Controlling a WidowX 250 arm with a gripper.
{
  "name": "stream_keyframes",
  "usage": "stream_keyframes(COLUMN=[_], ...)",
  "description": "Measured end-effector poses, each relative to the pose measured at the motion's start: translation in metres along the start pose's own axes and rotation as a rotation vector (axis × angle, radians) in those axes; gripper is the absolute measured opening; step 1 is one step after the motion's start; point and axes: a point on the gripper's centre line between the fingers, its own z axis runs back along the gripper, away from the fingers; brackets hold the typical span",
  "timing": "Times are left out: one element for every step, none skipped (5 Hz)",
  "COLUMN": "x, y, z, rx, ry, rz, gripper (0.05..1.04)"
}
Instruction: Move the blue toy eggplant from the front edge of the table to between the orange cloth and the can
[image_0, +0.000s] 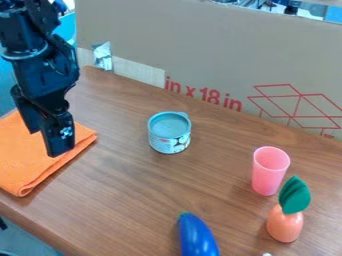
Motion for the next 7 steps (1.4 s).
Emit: stream_keyframes(x=[0.0, 0.011, 0.026, 0.038, 0.046, 0.054, 0.055], y=[-0.003, -0.034, -0.065, -0.089, -0.113, -0.133, -0.148], z=[-0.004, -0.006, 0.0, 0.004, 0.006, 0.007, 0.0], rx=[-0.007, 0.018, 0.005, 0.012, 0.033, 0.037, 0.031], ry=[0.008, -0.117, -0.234, -0.28, -0.321, -0.359, -0.36], rz=[0.003, 0.146, 0.216, 0.29, 0.467, 0.684, 0.812], gripper=[1.001, 1.001, 1.001, 1.001, 1.001, 1.001, 1.001])
